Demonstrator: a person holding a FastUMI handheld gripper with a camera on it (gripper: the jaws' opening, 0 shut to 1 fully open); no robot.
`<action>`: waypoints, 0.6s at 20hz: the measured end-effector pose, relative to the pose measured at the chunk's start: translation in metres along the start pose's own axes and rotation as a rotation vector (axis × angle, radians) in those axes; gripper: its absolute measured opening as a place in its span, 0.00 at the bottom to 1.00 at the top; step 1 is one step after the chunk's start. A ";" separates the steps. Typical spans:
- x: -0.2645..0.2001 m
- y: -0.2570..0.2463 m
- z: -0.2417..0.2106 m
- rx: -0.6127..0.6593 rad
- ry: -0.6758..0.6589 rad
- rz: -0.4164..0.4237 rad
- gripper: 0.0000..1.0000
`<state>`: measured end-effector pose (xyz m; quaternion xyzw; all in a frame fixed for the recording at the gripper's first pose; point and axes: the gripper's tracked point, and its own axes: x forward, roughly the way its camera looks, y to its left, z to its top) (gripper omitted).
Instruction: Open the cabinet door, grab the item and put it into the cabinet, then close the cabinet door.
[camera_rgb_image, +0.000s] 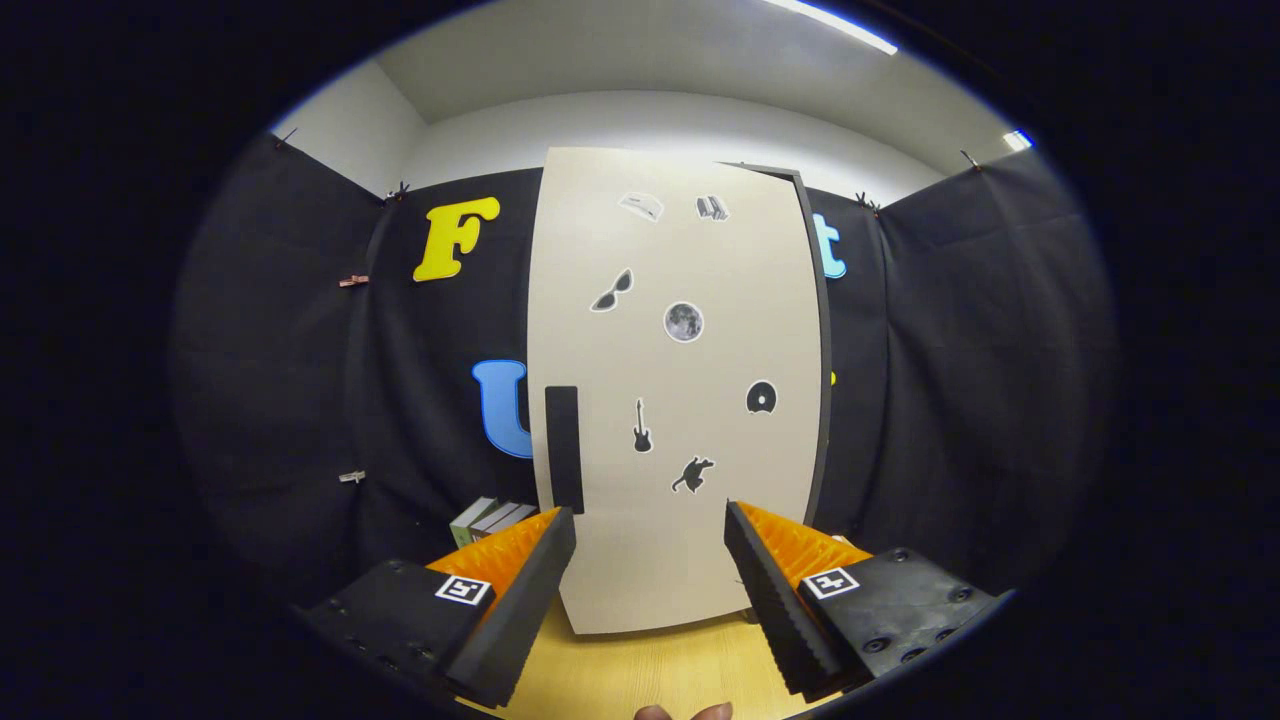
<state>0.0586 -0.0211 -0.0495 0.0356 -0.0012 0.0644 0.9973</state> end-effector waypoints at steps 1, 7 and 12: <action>0.000 0.000 0.001 -0.002 -0.002 0.000 0.97; -0.002 -0.002 0.003 -0.004 -0.008 -0.007 0.97; -0.004 -0.002 0.000 0.000 0.001 -0.005 0.97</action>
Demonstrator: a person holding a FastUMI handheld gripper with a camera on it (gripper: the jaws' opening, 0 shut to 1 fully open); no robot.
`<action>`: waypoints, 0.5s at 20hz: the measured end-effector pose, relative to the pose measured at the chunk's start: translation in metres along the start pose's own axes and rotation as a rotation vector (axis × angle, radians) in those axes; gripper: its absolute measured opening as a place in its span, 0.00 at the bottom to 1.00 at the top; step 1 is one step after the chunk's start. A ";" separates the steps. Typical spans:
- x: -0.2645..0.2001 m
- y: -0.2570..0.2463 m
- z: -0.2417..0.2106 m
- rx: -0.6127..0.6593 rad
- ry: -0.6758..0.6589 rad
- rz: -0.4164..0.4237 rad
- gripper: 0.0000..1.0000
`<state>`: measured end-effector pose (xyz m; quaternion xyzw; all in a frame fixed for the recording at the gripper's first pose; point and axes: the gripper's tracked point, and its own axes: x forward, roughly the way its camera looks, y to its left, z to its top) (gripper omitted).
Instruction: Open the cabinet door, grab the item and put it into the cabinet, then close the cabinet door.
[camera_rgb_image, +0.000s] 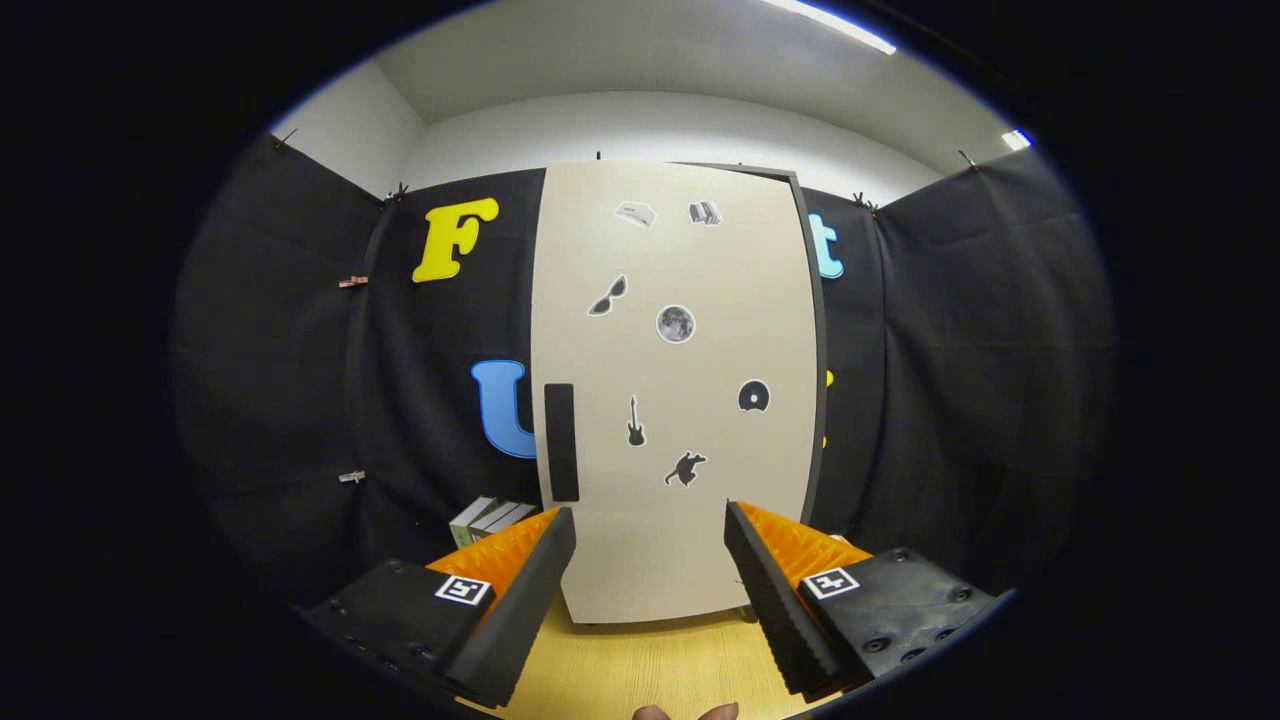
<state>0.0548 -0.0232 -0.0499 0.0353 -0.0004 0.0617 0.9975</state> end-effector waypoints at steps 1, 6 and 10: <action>0.000 0.000 0.000 -0.003 0.001 0.001 0.97; -0.001 0.001 -0.001 -0.012 0.003 0.001 0.97; -0.001 0.002 -0.001 -0.020 0.001 0.004 0.97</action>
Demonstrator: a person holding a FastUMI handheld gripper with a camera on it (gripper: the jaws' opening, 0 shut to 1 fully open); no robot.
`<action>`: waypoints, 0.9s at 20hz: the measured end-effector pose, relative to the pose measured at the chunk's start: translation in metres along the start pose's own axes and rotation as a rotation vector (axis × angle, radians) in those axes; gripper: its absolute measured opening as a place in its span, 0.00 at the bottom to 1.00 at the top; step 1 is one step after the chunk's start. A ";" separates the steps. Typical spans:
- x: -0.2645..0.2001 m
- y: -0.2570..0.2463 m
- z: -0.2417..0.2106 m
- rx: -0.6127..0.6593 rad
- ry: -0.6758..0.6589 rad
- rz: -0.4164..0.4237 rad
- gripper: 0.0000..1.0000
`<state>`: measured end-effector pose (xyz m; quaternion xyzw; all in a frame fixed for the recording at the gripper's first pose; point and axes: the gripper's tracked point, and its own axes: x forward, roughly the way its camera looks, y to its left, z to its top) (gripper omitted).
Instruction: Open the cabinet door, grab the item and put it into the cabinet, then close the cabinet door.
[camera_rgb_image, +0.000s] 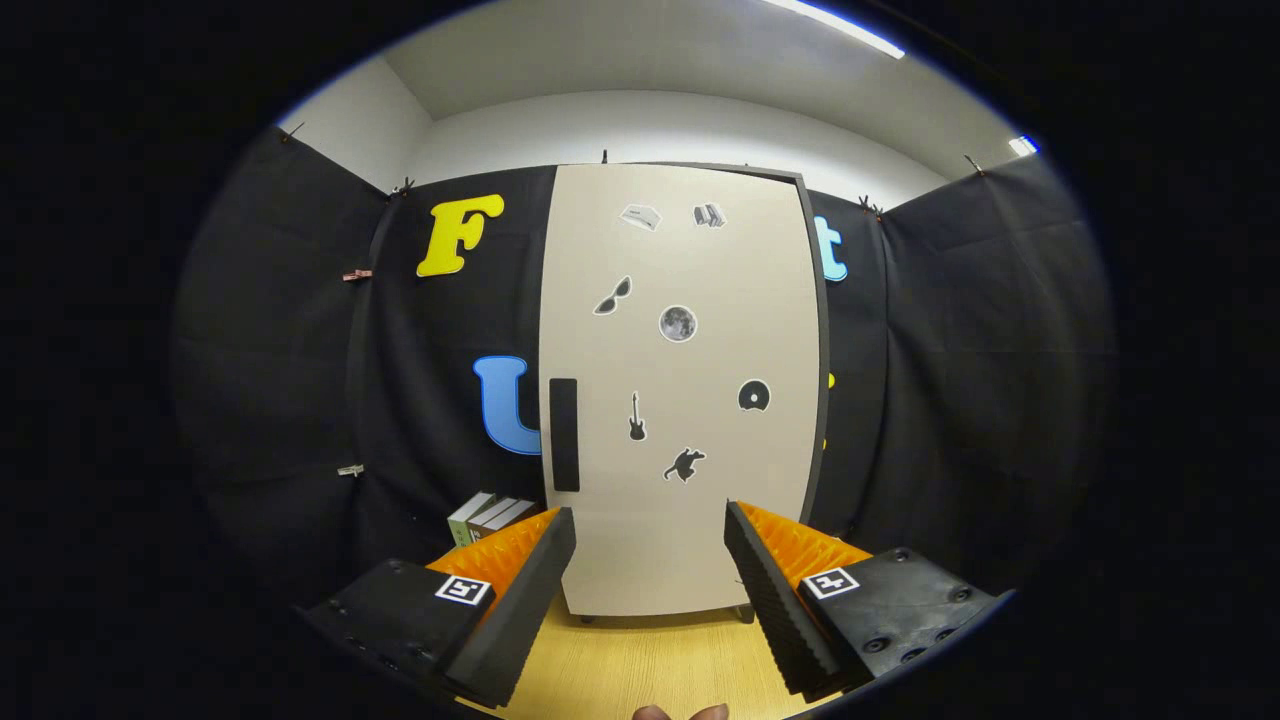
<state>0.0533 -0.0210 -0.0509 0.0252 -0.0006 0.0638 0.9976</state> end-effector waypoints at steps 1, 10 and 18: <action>0.000 0.001 0.001 0.001 -0.001 0.000 0.97; 0.002 0.002 0.001 0.006 -0.001 -0.001 0.97; 0.003 0.003 0.004 0.009 -0.012 -0.004 0.97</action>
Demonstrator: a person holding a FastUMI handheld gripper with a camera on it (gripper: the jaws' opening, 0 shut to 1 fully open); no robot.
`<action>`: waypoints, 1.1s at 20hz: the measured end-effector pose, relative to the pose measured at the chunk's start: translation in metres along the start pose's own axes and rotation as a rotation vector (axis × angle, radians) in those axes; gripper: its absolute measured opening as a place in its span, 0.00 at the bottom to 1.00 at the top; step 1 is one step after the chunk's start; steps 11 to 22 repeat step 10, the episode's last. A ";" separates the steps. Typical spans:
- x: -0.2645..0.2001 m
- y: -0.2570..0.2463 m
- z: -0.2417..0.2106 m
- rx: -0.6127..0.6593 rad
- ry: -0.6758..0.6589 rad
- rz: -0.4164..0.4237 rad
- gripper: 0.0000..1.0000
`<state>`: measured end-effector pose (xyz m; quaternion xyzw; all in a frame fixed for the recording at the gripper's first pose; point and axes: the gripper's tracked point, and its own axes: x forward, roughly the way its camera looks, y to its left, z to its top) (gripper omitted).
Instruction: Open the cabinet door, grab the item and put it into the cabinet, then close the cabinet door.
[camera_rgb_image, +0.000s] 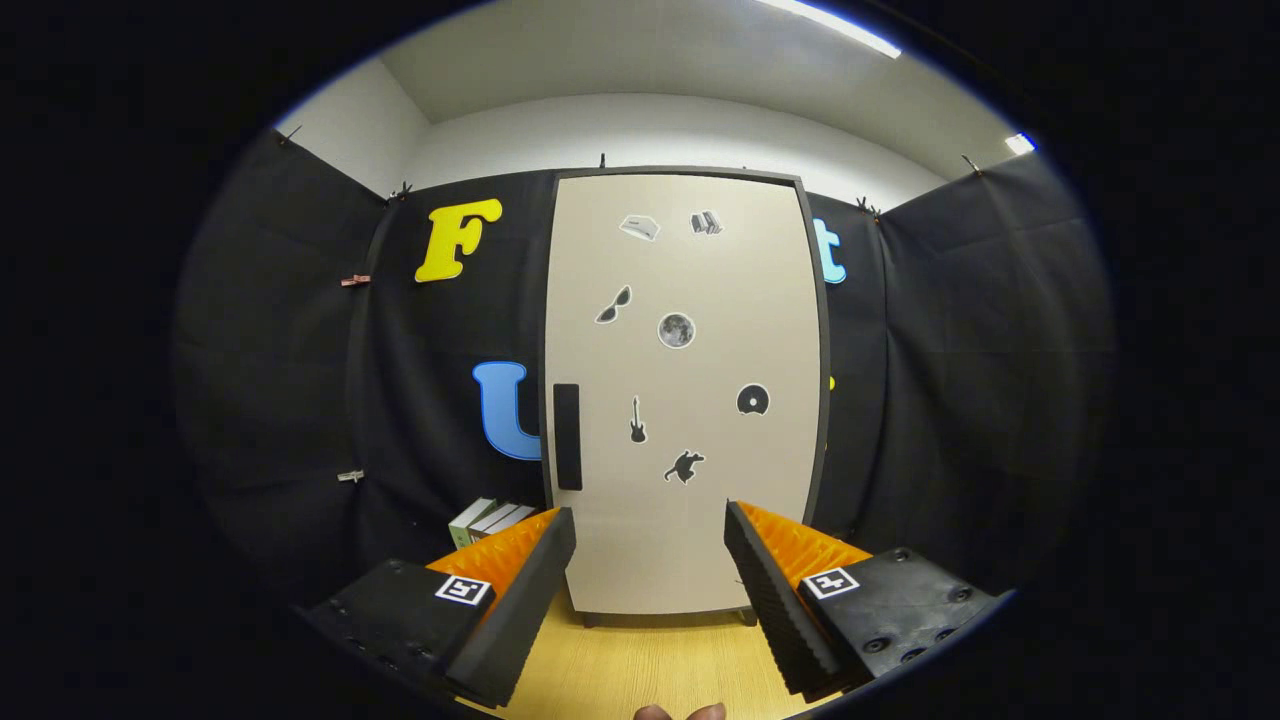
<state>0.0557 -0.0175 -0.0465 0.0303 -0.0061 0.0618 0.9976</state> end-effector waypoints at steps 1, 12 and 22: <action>0.000 0.000 0.000 -0.001 0.000 0.001 0.97; 0.002 0.004 -0.003 -0.009 0.004 0.005 0.97; 0.002 0.004 -0.003 -0.009 0.004 0.005 0.97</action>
